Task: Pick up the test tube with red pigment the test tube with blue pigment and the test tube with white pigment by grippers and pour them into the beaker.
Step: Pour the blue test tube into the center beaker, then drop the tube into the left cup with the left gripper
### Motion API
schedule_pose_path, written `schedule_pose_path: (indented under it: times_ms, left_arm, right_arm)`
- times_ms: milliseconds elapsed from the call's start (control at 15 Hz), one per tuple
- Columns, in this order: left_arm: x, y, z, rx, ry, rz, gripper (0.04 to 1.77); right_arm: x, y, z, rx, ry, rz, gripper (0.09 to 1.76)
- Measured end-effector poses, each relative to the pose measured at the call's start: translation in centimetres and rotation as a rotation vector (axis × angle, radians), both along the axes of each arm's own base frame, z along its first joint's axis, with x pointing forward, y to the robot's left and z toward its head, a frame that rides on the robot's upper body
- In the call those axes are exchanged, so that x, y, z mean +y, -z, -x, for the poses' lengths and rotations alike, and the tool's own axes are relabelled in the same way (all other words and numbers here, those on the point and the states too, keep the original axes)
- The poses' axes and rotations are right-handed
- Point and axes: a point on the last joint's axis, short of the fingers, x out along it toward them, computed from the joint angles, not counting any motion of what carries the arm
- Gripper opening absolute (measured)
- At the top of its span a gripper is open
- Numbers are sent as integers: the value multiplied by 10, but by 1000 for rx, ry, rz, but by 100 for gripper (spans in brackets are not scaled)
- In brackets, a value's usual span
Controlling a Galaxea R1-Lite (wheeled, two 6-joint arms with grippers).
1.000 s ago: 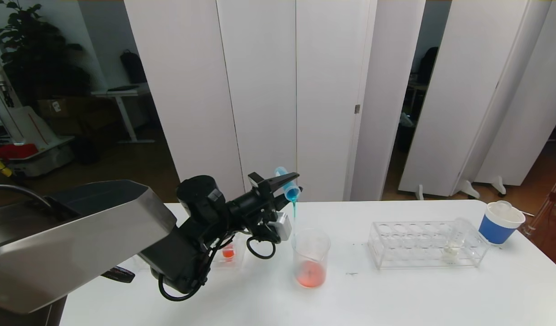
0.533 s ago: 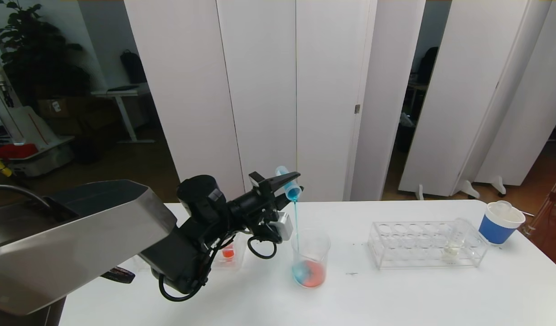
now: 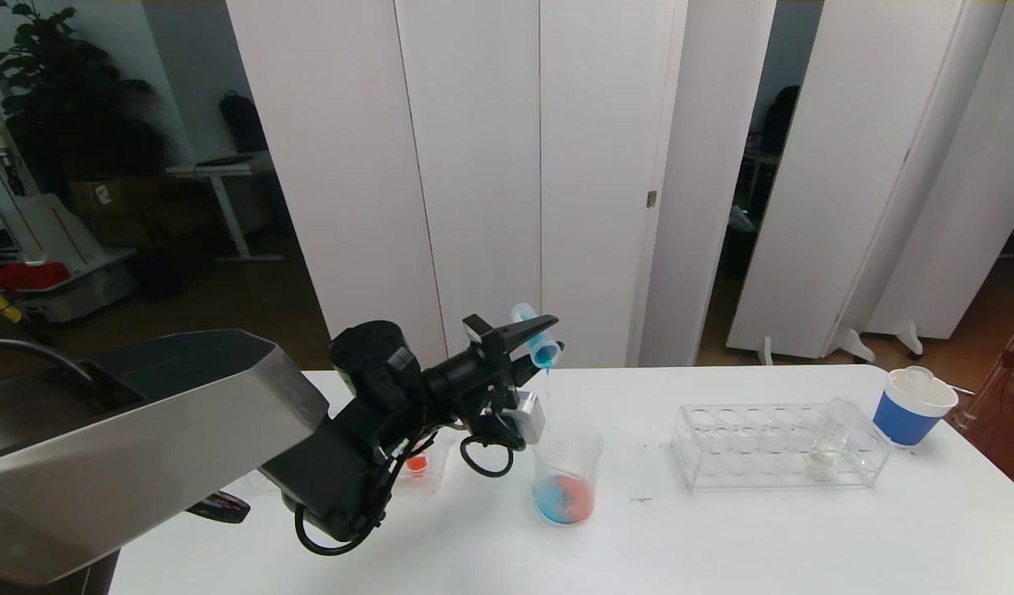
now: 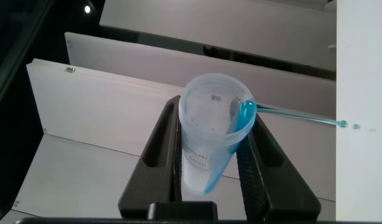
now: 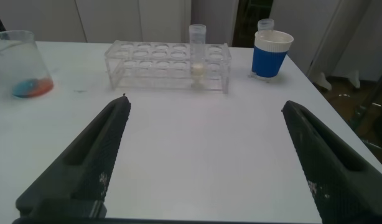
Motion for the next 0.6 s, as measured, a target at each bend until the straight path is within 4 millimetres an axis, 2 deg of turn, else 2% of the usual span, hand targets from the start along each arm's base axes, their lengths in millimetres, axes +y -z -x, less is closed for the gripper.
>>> schedule_pose_path:
  times_ms: [600]
  left_arm:
    - [-2,-5,3,-16,-3,1,59]
  right_arm:
    - [0,0,0,0,0,0,175]
